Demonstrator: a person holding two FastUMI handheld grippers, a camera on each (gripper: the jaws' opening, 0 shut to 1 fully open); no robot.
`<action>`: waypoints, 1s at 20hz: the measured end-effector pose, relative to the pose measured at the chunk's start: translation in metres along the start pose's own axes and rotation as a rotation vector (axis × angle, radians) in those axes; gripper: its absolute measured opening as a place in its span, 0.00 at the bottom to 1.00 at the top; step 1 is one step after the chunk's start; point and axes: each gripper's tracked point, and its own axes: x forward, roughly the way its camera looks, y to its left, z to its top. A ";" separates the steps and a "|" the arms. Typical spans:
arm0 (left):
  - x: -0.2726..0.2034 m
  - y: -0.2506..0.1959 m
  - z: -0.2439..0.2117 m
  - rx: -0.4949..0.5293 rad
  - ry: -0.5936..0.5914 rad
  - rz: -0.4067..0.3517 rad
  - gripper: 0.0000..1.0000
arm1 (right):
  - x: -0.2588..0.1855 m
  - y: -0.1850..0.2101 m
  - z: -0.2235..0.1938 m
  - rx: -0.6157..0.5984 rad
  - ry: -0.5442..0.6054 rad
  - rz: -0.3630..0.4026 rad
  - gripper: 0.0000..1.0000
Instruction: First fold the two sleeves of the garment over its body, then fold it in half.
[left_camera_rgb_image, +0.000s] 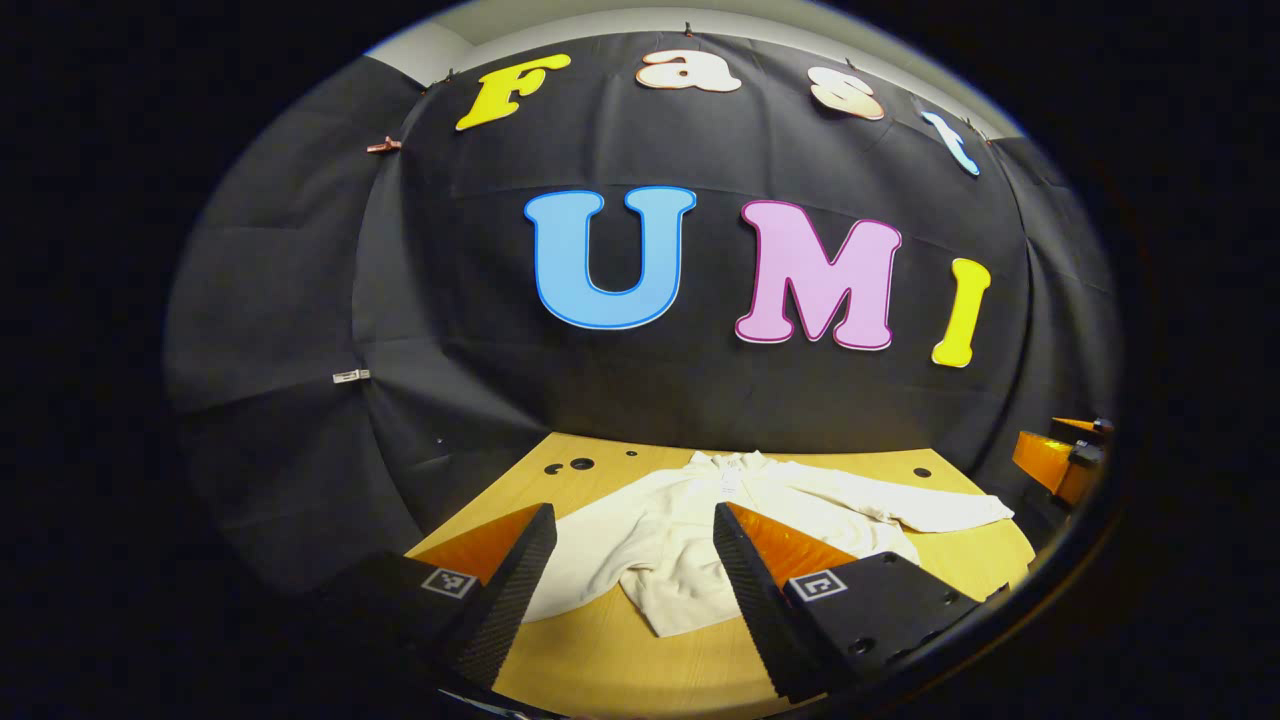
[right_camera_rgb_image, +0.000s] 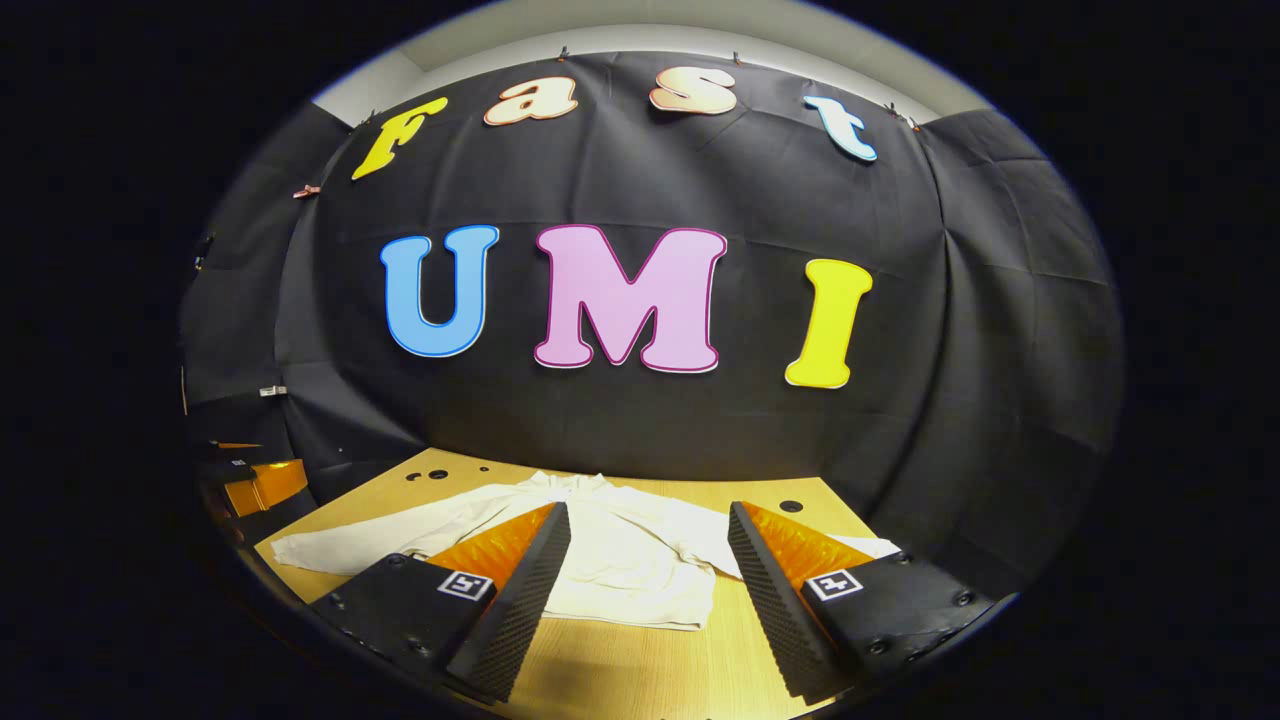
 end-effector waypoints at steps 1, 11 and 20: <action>0.000 0.002 0.001 0.007 -0.003 0.004 0.97 | 0.001 0.000 0.000 -0.001 0.001 -0.001 0.97; 0.020 -0.003 0.010 0.027 -0.012 -0.021 0.97 | 0.017 -0.003 -0.004 -0.036 0.005 0.002 0.97; 0.034 -0.010 0.018 0.057 -0.011 -0.020 0.97 | 0.029 -0.026 -0.019 -0.008 0.040 -0.035 0.97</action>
